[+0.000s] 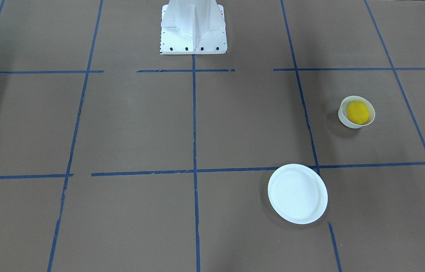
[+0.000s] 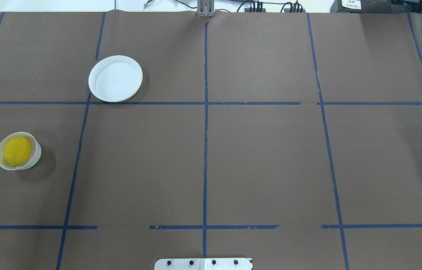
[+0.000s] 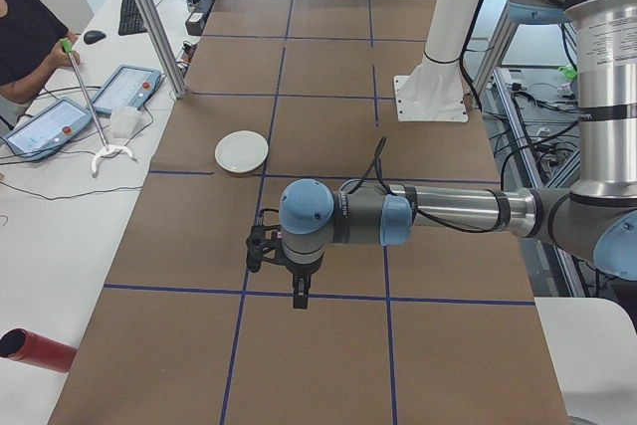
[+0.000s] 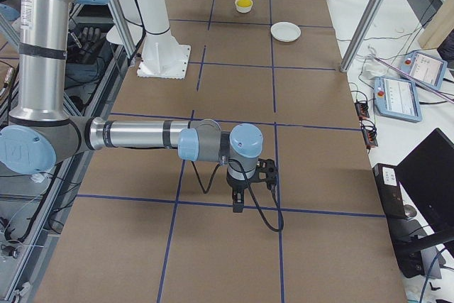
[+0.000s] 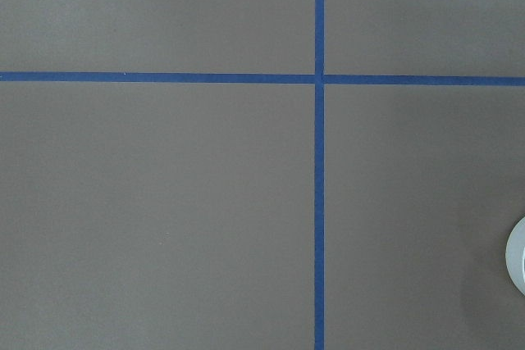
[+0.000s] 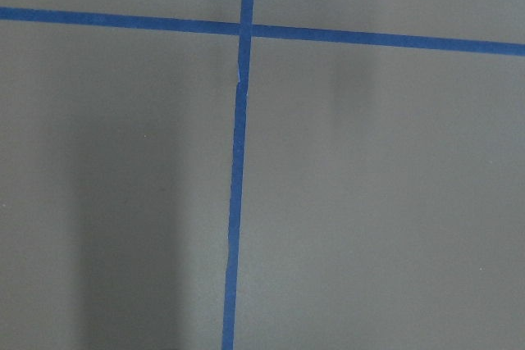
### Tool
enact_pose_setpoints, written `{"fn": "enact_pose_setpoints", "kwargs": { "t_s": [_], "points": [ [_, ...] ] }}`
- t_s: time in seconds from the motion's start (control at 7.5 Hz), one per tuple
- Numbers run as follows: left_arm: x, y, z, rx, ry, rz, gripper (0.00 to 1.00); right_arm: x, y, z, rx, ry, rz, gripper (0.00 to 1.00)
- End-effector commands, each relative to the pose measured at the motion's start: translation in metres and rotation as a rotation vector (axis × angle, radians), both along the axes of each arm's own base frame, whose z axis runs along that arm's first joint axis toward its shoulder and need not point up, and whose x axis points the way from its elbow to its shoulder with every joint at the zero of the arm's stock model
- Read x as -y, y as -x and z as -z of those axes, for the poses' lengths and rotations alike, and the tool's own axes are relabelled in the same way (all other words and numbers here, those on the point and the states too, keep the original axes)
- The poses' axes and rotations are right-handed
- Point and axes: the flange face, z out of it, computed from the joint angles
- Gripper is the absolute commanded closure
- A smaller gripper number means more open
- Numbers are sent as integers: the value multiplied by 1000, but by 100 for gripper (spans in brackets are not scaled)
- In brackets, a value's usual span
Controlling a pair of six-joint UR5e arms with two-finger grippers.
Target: Move lemon from plate to bowl
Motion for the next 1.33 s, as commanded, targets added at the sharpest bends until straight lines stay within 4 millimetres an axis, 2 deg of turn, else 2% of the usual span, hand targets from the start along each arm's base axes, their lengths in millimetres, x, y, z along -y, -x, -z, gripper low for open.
{"fn": "enact_pose_setpoints", "kwargs": {
  "t_s": [0.0, 0.13, 0.4, 0.53, 1.2],
  "points": [
    [-1, -1, -6, 0, 10, -1, 0, 0, 0, 0, 0, 0, 0, 0],
    [8, 1, 11, 15, -36, -3, 0, 0, 0, 0, 0, 0, 0, 0],
    [9, 1, 19, 9, -53, -5, 0, 0, 0, 0, 0, 0, 0, 0],
    [8, 1, 11, 12, -36, -5, 0, 0, 0, 0, 0, 0, 0, 0],
    [-1, 0, -2, 9, 9, -5, 0, 0, 0, 0, 0, 0, 0, 0]
  ]
}}
